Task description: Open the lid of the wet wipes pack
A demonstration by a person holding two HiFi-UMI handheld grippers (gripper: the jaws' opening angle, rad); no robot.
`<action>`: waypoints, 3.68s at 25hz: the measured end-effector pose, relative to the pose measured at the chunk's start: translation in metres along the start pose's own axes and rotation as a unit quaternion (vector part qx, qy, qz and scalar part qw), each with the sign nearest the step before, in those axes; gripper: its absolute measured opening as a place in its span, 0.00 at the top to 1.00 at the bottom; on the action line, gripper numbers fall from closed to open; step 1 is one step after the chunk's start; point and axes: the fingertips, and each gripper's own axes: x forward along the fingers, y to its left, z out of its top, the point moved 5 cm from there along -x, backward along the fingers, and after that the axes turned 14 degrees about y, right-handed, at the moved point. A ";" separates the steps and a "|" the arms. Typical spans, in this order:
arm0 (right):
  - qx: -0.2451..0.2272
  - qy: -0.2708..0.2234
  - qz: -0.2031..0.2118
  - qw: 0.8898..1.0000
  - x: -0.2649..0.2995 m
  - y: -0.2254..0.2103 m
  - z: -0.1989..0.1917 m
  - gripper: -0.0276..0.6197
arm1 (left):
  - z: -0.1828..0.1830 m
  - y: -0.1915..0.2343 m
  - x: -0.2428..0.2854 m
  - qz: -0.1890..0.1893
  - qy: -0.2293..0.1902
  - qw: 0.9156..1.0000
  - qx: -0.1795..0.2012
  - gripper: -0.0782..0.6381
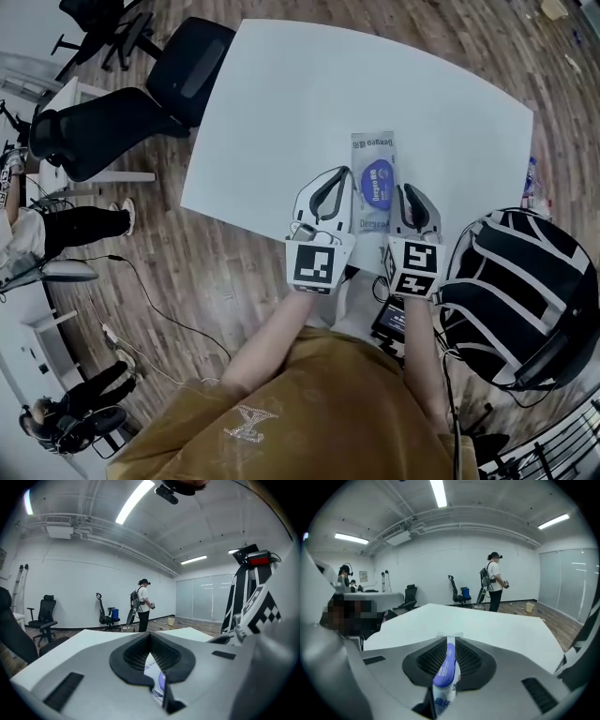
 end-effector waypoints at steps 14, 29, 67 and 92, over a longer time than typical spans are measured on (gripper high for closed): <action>0.032 0.128 0.001 0.991 0.055 -0.006 -0.031 0.89 | -0.044 -0.012 0.045 -0.020 0.100 0.994 0.028 0.89; 0.050 0.174 0.013 0.983 0.067 -0.004 -0.036 0.89 | -0.102 -0.027 0.076 -0.087 0.251 0.964 0.029 0.89; 0.113 0.176 0.087 0.974 0.052 -0.011 -0.023 0.89 | -0.121 -0.027 0.077 -0.085 0.284 0.954 0.043 0.89; 0.116 0.154 0.131 0.972 0.041 0.002 -0.015 0.89 | -0.119 -0.017 0.071 -0.081 0.266 0.961 0.017 0.89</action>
